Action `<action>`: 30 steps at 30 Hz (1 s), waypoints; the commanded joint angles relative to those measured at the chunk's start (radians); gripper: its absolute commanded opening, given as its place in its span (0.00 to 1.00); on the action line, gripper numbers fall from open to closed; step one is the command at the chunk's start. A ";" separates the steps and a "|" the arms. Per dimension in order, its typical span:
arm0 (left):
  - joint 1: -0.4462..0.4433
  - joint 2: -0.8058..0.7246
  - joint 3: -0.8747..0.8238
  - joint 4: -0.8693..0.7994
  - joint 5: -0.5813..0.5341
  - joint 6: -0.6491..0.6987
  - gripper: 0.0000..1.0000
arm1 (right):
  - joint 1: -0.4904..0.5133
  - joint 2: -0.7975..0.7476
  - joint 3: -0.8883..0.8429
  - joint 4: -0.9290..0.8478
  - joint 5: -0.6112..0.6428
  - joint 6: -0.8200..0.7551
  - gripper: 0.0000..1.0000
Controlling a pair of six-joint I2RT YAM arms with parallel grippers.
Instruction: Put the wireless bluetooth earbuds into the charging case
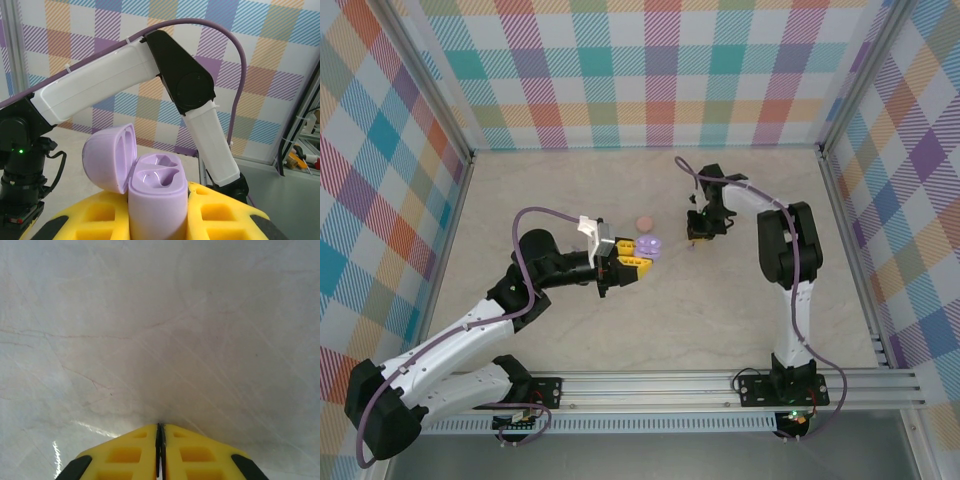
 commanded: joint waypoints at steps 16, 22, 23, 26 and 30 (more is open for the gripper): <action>-0.019 -0.030 -0.006 0.018 -0.010 -0.008 0.00 | 0.035 -0.099 -0.133 -0.066 -0.028 -0.007 0.13; -0.019 -0.031 -0.006 0.017 -0.014 -0.007 0.00 | 0.037 -0.123 -0.149 -0.046 -0.127 -0.009 0.16; -0.018 -0.030 -0.005 0.017 -0.014 -0.006 0.00 | 0.037 -0.125 -0.149 -0.044 -0.134 -0.006 0.17; -0.019 -0.031 -0.005 0.016 -0.018 -0.006 0.00 | 0.038 -0.126 -0.146 -0.047 -0.151 -0.007 0.18; -0.019 -0.032 -0.001 0.013 -0.017 -0.005 0.00 | 0.037 -0.144 -0.150 -0.042 -0.161 -0.005 0.19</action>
